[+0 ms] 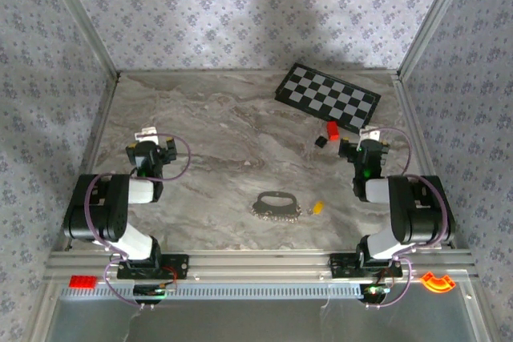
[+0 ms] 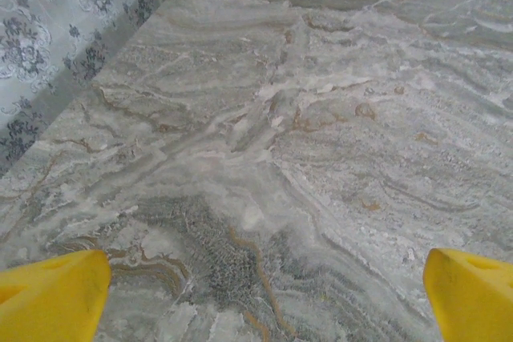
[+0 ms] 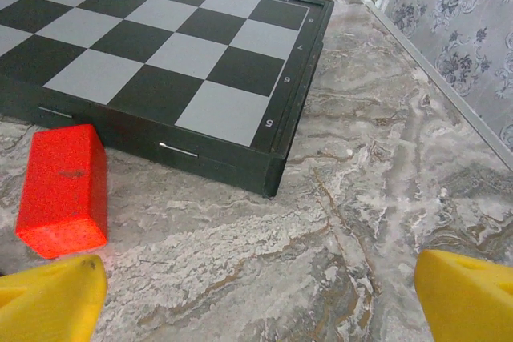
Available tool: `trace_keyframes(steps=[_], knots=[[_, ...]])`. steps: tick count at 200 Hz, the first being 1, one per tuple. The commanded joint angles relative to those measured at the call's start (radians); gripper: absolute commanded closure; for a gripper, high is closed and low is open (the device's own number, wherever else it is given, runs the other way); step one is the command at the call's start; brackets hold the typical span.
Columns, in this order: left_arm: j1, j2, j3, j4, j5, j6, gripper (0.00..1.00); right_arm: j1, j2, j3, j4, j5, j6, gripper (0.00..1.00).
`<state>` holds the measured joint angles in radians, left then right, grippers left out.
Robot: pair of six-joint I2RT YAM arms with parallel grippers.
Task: Put the keys on the keyring
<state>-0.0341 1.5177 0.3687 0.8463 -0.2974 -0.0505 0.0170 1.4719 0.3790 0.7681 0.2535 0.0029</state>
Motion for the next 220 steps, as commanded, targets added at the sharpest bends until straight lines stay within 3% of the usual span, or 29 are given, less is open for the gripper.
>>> trace_keyframes(steps=[1, 14, 45, 73, 93, 130, 154, 189, 220], knots=[[0.003, -0.085, -0.001, -0.02, 0.015, -0.007, 0.0, 0.009, -0.111, 0.073, -0.195, -0.006, 0.006, 0.0], [0.004, -0.154, 0.043, -0.178, -0.004, -0.025, 0.0, 0.022, -0.165, 0.066, -0.222, 0.004, 0.008, 0.0], [0.002, -0.299, 0.079, -0.38, 0.037, -0.048, 0.0, 0.083, -0.323, 0.056, -0.332, 0.109, 0.049, 0.0], [-0.038, -0.405, 0.098, -0.517, 0.085, -0.076, 0.0, 0.116, -0.473, 0.137, -0.631, 0.188, 0.218, 0.0], [-0.08, -0.468, 0.107, -0.596, 0.132, -0.107, 0.0, 0.127, -0.526, 0.253, -0.95, 0.287, 0.446, 0.0], [-0.136, -0.552, 0.186, -0.881, 0.117, -0.273, 0.0, 0.167, -0.512, 0.354, -1.134, 0.172, 0.416, 0.0], [-0.146, -0.559, 0.25, -1.047, 0.185, -0.308, 0.0, 0.192, -0.466, 0.392, -1.19, 0.096, 0.415, 0.0], [-0.212, -0.577, 0.285, -1.147, 0.262, -0.336, 0.0, 0.246, -0.355, 0.46, -1.244, 0.019, 0.373, 0.0], [-0.333, -0.576, 0.313, -1.197, 0.298, -0.321, 0.0, 0.279, -0.252, 0.503, -1.272, -0.079, 0.358, 0.0]])
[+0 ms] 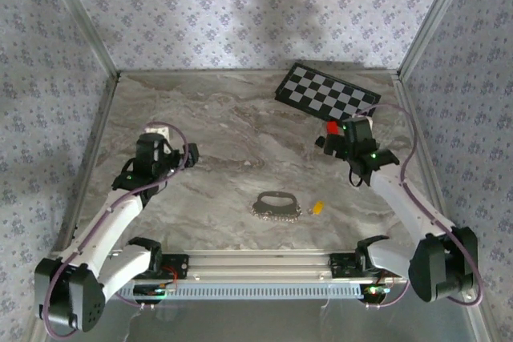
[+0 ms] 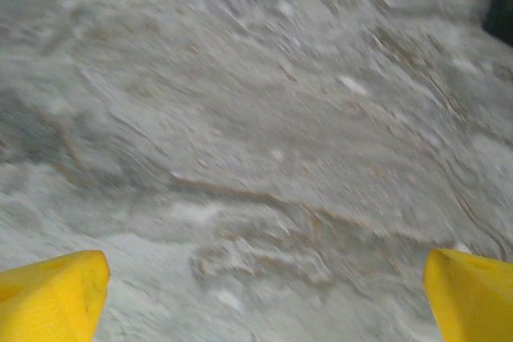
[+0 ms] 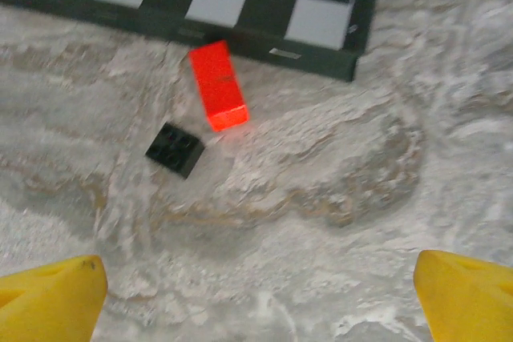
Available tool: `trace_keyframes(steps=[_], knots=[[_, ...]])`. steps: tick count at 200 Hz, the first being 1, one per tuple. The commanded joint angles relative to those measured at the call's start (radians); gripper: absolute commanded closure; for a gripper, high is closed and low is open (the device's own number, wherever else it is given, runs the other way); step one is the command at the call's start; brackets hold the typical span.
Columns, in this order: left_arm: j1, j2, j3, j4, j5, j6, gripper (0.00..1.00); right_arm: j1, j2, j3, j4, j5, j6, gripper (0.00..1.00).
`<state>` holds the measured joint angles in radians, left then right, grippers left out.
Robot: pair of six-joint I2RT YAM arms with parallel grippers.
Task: Put the keys on the keyring
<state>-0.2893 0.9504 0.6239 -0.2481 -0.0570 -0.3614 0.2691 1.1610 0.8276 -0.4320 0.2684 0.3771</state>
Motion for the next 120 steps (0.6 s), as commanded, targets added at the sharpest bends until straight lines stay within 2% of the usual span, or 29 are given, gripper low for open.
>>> trace_keyframes(steps=[1, 38, 74, 120], knots=[[-0.083, -0.008, 0.059, -0.104, 0.058, -0.009, 0.0, 0.029, 0.061, 0.056, -0.073, -0.094, -0.017, 0.0], [-0.223, 0.017, 0.087, -0.152, 0.12, 0.022, 0.0, 0.093, 0.086, 0.063, -0.098, -0.146, 0.006, 0.0], [-0.342, 0.042, 0.069, -0.146, 0.127, -0.021, 0.0, 0.13, 0.058, 0.013, -0.06, -0.303, 0.057, 0.0], [-0.499, 0.08, 0.042, -0.061, 0.118, -0.053, 0.06, 0.197, -0.016, -0.06, -0.087, -0.306, 0.119, 0.0]])
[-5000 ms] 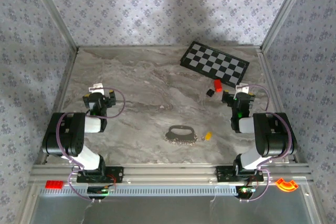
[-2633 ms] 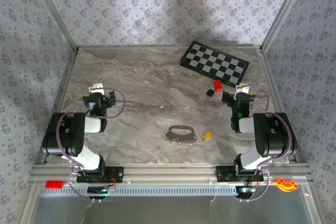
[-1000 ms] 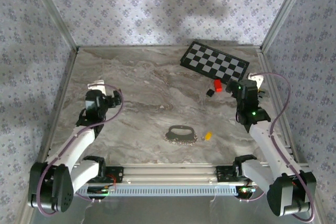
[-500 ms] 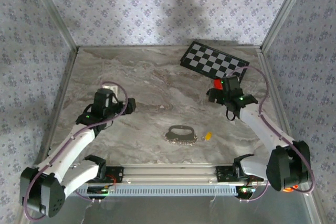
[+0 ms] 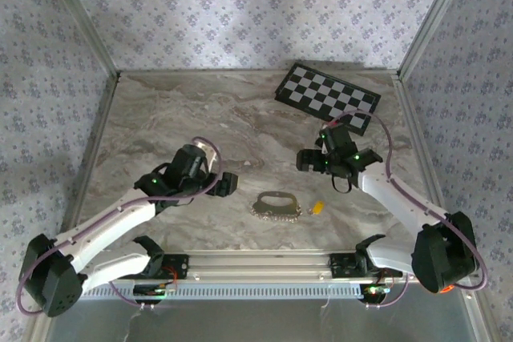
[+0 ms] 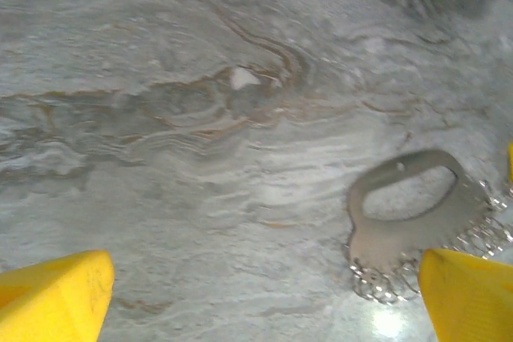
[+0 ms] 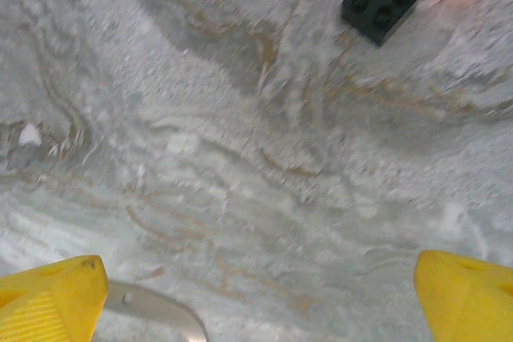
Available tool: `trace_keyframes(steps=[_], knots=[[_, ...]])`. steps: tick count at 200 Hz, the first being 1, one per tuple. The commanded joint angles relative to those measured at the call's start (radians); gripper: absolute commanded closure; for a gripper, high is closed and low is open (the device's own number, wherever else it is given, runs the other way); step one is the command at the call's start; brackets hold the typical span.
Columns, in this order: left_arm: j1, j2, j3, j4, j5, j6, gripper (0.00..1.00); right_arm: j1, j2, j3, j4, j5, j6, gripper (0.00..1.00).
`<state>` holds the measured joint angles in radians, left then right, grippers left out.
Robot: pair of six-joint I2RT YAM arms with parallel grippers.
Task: Put the keys on the keyring
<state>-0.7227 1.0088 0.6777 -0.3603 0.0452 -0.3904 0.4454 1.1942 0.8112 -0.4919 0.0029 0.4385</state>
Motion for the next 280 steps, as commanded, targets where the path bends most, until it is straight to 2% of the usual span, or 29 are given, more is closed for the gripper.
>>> trace_keyframes(steps=[1, 51, 79, 139, 164, 202, 280], knots=[[-0.07, 0.024, -0.013, 0.053, 0.015, -0.024, 0.06, 0.022, -0.051, -0.044, -0.027, -0.042, 0.059, 0.0], [-0.198, 0.1, 0.025, 0.087, 0.009, -0.04, 0.17, 0.029, -0.148, -0.135, -0.041, -0.048, 0.111, 0.0], [-0.23, 0.157, 0.05, 0.113, 0.025, -0.059, 0.23, 0.043, -0.221, -0.179, -0.06, -0.035, 0.15, 0.0], [-0.273, 0.26, 0.115, 0.179, 0.044, -0.087, 0.28, 0.061, -0.372, -0.265, -0.081, -0.002, 0.213, 0.0], [-0.278, 0.291, 0.137, 0.195, 0.042, -0.097, 0.29, 0.061, -0.38, -0.277, -0.083, 0.01, 0.217, 0.01], [-0.307, 0.306, 0.144, 0.193, -0.034, -0.16, 0.29, 0.059, -0.381, -0.278, -0.07, -0.008, 0.208, 0.0], [-0.354, 0.297, 0.186, 0.144, -0.099, -0.207, 0.29, 0.036, -0.311, -0.243, -0.014, -0.069, 0.152, 0.0]])
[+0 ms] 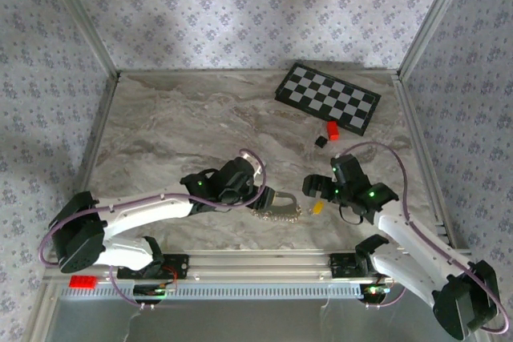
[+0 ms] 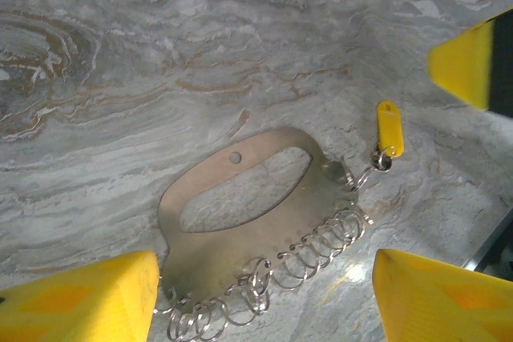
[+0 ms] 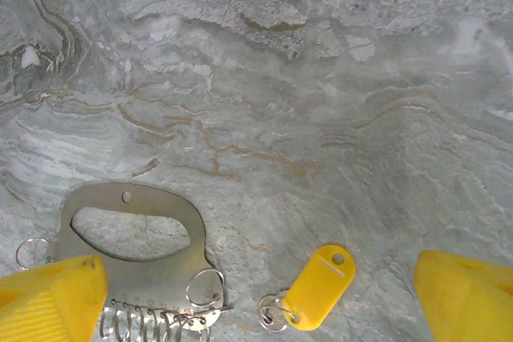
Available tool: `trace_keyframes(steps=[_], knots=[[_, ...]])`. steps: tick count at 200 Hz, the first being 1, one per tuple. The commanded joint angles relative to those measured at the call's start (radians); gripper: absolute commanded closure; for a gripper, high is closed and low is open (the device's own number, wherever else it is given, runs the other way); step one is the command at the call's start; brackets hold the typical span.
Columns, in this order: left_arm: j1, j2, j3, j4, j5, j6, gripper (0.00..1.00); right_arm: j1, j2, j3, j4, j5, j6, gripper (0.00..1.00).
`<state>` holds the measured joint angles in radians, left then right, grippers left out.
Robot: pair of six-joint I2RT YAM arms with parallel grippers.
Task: Put the keys on the keyring
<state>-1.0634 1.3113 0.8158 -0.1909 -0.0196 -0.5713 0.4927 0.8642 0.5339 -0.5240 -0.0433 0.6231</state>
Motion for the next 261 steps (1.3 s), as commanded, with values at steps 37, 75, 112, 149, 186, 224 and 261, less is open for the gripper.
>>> trace_keyframes(steps=[37, 75, 112, 149, 186, 224, 261], knots=[[-0.024, 0.0, 0.056, -0.012, -0.039, -0.041, 0.29, -0.032, 0.067, 0.094, 0.024, -0.036, -0.047, 0.0], [-0.038, 0.017, 0.066, -0.005, -0.045, -0.046, 0.29, -0.046, 0.074, 0.122, 0.025, -0.04, -0.066, 0.0], [-0.038, 0.042, 0.084, 0.007, -0.037, -0.051, 0.3, -0.064, 0.045, 0.117, 0.002, -0.051, -0.08, 0.0], [-0.041, 0.081, 0.11, 0.002, -0.024, -0.05, 0.3, -0.111, -0.003, 0.074, 0.01, -0.089, -0.082, 0.01], [-0.054, 0.129, 0.165, -0.041, -0.012, -0.029, 0.31, -0.154, -0.029, 0.014, 0.042, -0.134, -0.101, 0.0], [-0.056, 0.222, 0.202, -0.054, 0.079, -0.038, 0.35, -0.185, -0.029, -0.003, 0.073, -0.152, -0.103, 0.01], [-0.076, 0.327, 0.26, -0.043, 0.104, -0.052, 0.39, -0.208, -0.032, -0.031, 0.079, -0.157, -0.103, 0.0]])
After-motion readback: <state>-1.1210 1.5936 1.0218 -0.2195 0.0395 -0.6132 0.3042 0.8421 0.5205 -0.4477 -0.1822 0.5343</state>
